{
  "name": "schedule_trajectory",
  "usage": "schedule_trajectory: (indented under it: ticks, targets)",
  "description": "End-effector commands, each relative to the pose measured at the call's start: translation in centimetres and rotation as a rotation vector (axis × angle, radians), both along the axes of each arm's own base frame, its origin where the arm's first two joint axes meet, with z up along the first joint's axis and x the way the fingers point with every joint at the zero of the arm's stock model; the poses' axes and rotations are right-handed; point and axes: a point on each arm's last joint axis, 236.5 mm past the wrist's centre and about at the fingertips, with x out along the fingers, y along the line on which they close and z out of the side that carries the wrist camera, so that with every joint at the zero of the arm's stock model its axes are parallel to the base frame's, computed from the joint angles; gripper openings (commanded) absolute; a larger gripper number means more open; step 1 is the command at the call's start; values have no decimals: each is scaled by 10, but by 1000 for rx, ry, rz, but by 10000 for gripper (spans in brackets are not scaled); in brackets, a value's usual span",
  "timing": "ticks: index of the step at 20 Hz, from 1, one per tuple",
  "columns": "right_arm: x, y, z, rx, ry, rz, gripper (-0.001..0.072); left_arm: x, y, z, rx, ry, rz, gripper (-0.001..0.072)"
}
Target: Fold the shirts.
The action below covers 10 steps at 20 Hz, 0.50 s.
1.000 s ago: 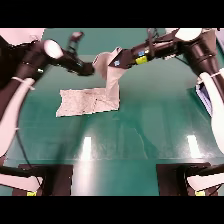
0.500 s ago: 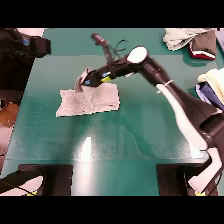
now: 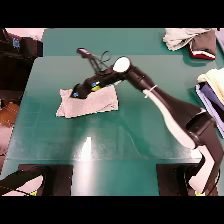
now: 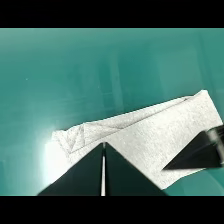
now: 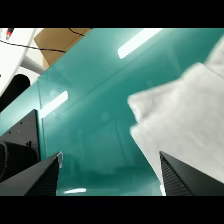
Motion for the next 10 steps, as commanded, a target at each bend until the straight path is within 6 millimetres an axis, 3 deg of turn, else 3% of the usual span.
schedule_trajectory:
  ticks: [1, 4, 6, 8, 10]
  targets:
    - [16, -73, -17, -75, 122, -48, 673, -2, 1, -1, 3, 9, 0, 21]
    - [52, -157, -56, -197, 226, -240, 672, -2, 0, -1, 2, 9, 0, 21]
    - [60, -199, -82, -234, 343, -335, 672, -2, 0, -1, 2, 9, -1, 21]
    - [61, -223, -107, -252, 415, -385, 672, -2, 0, -1, 0, 8, -1, 21]
    - [57, -226, -130, -273, 475, -387, 672, 0, 0, 1, -2, -2, -1, 21]
